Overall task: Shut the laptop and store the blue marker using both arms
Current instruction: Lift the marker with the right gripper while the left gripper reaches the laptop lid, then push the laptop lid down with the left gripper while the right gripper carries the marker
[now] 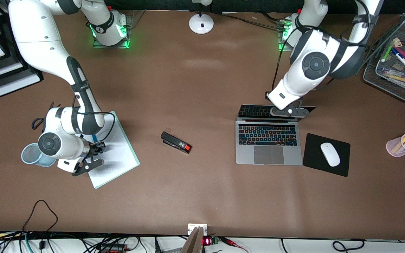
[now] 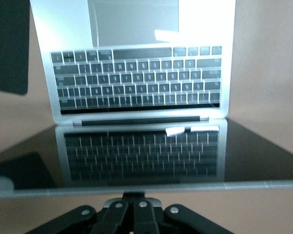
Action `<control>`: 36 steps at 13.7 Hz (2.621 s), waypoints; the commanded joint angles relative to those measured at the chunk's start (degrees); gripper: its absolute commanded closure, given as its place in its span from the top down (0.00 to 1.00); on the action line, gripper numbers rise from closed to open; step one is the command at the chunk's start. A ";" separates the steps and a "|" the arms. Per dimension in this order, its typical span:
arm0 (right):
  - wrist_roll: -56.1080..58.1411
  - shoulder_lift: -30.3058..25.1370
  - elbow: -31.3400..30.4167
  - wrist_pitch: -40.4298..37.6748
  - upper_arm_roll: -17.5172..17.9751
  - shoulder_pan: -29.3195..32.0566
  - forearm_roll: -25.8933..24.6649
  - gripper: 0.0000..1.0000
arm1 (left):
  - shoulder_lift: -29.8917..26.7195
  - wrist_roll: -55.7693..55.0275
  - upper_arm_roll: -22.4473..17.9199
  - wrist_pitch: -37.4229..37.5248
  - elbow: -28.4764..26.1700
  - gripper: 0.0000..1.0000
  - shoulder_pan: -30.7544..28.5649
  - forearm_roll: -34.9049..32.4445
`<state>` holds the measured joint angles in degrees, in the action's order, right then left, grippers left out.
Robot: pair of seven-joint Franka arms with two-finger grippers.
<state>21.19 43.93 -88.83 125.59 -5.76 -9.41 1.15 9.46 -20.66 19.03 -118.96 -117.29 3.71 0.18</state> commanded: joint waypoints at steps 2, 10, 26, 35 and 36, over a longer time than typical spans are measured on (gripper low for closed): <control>0.79 0.72 1.21 -0.17 0.13 0.18 0.35 0.14 | 4.24 0.71 0.13 -2.33 5.21 0.00 -1.87 -5.08; 3.68 0.36 1.12 -0.26 0.05 0.44 0.26 0.01 | 12.06 0.79 0.04 -9.70 9.71 0.00 -2.66 -7.73; 28.69 -15.80 3.93 -11.24 1.89 3.07 8.50 0.00 | 19.44 4.22 -0.13 -17.18 12.34 0.00 -3.01 -10.72; 63.34 -16.16 9.11 -15.53 1.89 13.44 23.36 0.00 | 27.89 3.96 -0.57 -27.02 14.89 0.00 -3.19 -12.57; 65.97 -16.16 9.55 -15.98 1.89 14.15 24.59 0.00 | 28.15 3.96 -0.66 -27.28 14.89 0.00 -3.19 -12.57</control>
<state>81.87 28.47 -80.36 111.98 -4.49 2.94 22.92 36.29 -17.25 18.45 -145.85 -104.20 0.72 -11.07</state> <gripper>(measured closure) 0.833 0.991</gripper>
